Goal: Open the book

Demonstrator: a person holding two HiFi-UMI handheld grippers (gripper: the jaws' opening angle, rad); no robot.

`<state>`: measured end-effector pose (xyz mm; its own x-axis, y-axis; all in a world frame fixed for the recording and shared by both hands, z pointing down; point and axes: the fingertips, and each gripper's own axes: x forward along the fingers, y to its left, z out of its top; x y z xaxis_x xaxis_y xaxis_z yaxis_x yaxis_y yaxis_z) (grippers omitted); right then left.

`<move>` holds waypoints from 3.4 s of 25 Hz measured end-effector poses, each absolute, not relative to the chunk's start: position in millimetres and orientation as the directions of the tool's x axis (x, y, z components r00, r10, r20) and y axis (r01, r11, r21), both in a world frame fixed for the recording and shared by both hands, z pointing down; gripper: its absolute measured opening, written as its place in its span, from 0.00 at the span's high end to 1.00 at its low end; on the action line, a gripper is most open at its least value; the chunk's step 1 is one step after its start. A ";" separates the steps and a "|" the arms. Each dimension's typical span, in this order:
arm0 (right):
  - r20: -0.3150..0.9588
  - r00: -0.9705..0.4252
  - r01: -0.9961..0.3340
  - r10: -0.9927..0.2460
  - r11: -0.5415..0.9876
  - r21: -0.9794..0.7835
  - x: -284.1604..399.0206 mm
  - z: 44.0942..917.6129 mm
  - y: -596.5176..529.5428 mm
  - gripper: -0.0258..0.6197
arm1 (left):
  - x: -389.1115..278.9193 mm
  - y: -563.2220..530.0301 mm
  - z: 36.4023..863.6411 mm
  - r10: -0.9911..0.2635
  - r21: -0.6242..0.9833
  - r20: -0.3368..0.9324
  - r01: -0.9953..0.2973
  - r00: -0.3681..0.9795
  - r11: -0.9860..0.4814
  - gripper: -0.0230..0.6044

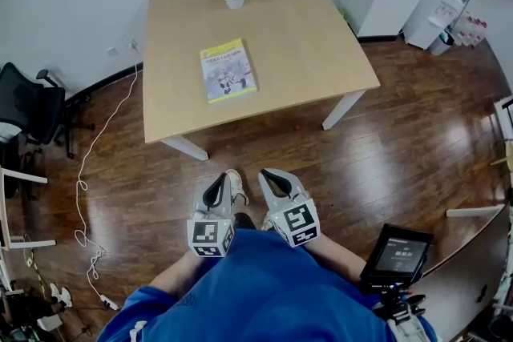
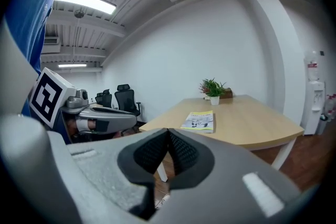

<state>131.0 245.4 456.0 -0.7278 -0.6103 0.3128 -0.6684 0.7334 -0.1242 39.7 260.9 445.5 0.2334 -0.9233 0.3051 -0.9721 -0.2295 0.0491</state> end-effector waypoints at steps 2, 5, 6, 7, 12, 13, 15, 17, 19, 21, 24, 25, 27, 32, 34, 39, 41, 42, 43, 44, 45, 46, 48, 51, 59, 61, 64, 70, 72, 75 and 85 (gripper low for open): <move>0.322 -0.721 -0.674 -0.614 0.729 -0.118 126.5 458.4 232.3 0.96 | 35.4 245.6 447.8 -0.922 0.061 0.300 -0.970 0.243 -0.236 0.95; 0.342 -0.705 -0.688 -0.622 0.717 -0.115 117.8 462.9 206.6 0.96 | 26.5 217.1 452.8 -0.917 0.078 0.300 -0.965 0.261 -0.250 0.95; 0.348 -0.700 -0.692 -0.623 0.713 -0.115 114.3 464.0 197.5 0.96 | 22.6 206.8 454.4 -0.915 0.084 0.301 -0.964 0.267 -0.254 0.95; 0.355 -0.695 -0.696 -0.625 0.709 -0.115 110.8 465.1 188.3 0.96 | 18.4 196.3 455.5 -0.914 0.089 0.301 -0.962 0.273 -0.258 0.95; 0.381 -0.672 -0.716 -0.635 0.688 -0.117 88.4 471.0 135.0 0.96 | -6.1 139.9 460.6 -0.904 0.111 0.305 -0.954 0.300 -0.279 0.95; 0.387 -0.667 -0.720 -0.636 0.683 -0.118 83.9 472.6 124.4 0.96 | -11.0 129.2 461.6 -0.901 0.113 0.308 -0.952 0.306 -0.285 0.95; 0.398 -0.657 -0.730 -0.641 0.673 -0.121 74.6 473.5 105.9 0.96 | -20.7 111.1 460.8 -0.895 0.118 0.310 -0.948 0.319 -0.297 0.95; 0.405 -0.648 -0.738 -0.645 0.662 -0.128 62.9 472.6 89.7 0.96 | -32.2 95.7 458.8 -0.891 0.121 0.312 -0.944 0.331 -0.308 0.95; 0.412 -0.640 -0.748 -0.649 0.648 -0.142 50.1 475.7 71.6 0.96 | -45.3 78.0 461.0 -0.884 0.124 0.318 -0.940 0.342 -0.318 0.95; 0.422 -0.630 -0.759 -0.652 0.633 -0.154 38.8 481.1 54.2 0.96 | -57.5 60.7 464.3 -0.877 0.127 0.327 -0.936 0.351 -0.328 0.95; 0.431 -0.615 -0.772 -0.661 0.617 -0.155 22.5 483.9 31.5 0.96 | -75.4 38.8 466.1 -0.871 0.133 0.329 -0.931 0.364 -0.339 0.95; 0.431 -0.610 -0.776 -0.665 0.612 -0.154 17.6 484.0 24.8 0.96 | -80.8 32.5 467.1 -0.869 0.135 0.330 -0.930 0.368 -0.342 0.95; 0.434 -0.601 -0.784 -0.672 0.601 -0.155 9.4 485.1 13.1 0.96 | -89.8 21.3 470.3 -0.865 0.139 0.334 -0.927 0.374 -0.348 0.95; 0.462 -0.569 -0.808 -0.680 0.568 -0.157 11.5 493.6 -6.3 0.96 | -93.4 -0.2 476.3 -0.853 0.156 0.345 -0.920 0.393 -0.360 0.95; 0.474 -0.553 -0.819 -0.685 0.551 -0.161 19.1 497.8 -14.9 0.96 | -89.5 -7.1 479.1 -0.845 0.160 0.352 -0.916 0.402 -0.369 0.95; 0.500 -0.540 -0.829 -0.677 0.529 -0.180 36.9 512.8 -38.3 0.96 | -81.1 -24.8 489.1 -0.831 0.149 0.386 -0.916 0.401 -0.373 0.95; 0.516 -0.551 -0.821 -0.656 0.537 -0.193 41.0 520.1 -49.5 0.96 | -78.5 -34.5 493.4 -0.827 0.142 0.404 -0.920 0.391 -0.365 0.95; 0.523 -0.557 -0.816 -0.645 0.543 -0.199 43.1 523.3 -56.3 0.96 | -76.6 -40.4 495.8 -0.825 0.139 0.412 -0.922 0.386 -0.362 0.95; 0.529 -0.563 -0.811 -0.635 0.548 -0.207 45.4 526.4 -63.5 0.96 | -74.6 -46.9 498.1 -0.824 0.136 0.419 -0.923 0.382 -0.359 0.95; 0.533 -0.570 -0.806 -0.625 0.550 -0.217 47.5 529.5 -70.4 0.96 | -72.8 -52.8 500.5 -0.822 0.132 0.427 -0.925 0.377 -0.355 0.95; 0.539 -0.577 -0.802 -0.614 0.552 -0.230 49.0 532.8 -76.0 0.96 | -71.5 -57.4 502.8 -0.820 0.128 0.437 -0.928 0.370 -0.350 0.95; 0.546 -0.584 -0.797 -0.600 0.552 -0.245 50.0 536.6 -79.9 0.95 | -70.8 -60.5 505.1 -0.817 0.125 0.450 -0.931 0.361 -0.343 0.95; 0.562 -0.597 -0.787 -0.572 0.554 -0.271 51.4 545.3 -87.2 0.95 | -69.2 -66.3 509.7 -0.811 0.122 0.473 -0.937 0.344 -0.327 0.95; 0.583 -0.607 -0.777 -0.540 0.557 -0.294 54.6 560.1 -101.6 0.95 | -65.2 -77.0 518.4 -0.801 0.118 0.503 -0.944 0.326 -0.310 0.95; 0.597 -0.641 -0.755 -0.482 0.536 -0.378 54.0 594.0 -134.9 0.82 | -63.0 -98.3 537.9 -0.779 0.097 0.563 -0.958 0.277 -0.271 0.95; 0.605 -0.649 -0.745 -0.460 0.543 -0.387 51.7 601.4 -141.0 0.82 | -63.4 -103.5 540.6 -0.776 0.093 0.572 -0.961 0.267 -0.262 0.95; 0.626 -0.655 -0.735 -0.424 0.549 -0.397 47.6 615.3 -146.2 0.82 | -65.2 -107.8 545.7 -0.768 0.083 0.590 -0.964 0.251 -0.251 0.95; 0.646 -0.667 -0.717 -0.371 0.555 -0.422 43.8 629.1 -154.2 0.82 | -66.4 -113.6 551.2 -0.755 0.067 0.614 -0.968 0.231 -0.242 0.95; 0.651 -0.672 -0.710 -0.353 0.556 -0.432 42.5 633.8 -156.4 0.82 | -66.1 -116.8 553.9 -0.752 0.062 0.619 -0.969 0.226 -0.240 0.95; 0.661 -0.674 -0.705 -0.330 0.554 -0.443 41.4 640.2 -159.2 0.82 | -65.4 -121.7 556.7 -0.748 0.057 0.625 -0.969 0.222 -0.241 0.95; 0.683 -0.683 -0.682 -0.259 0.560 -0.471 36.8 648.4 -162.6 0.82 | -65.4 -130.4 558.9 -0.743 0.049 0.638 -0.973 0.204 -0.225 0.95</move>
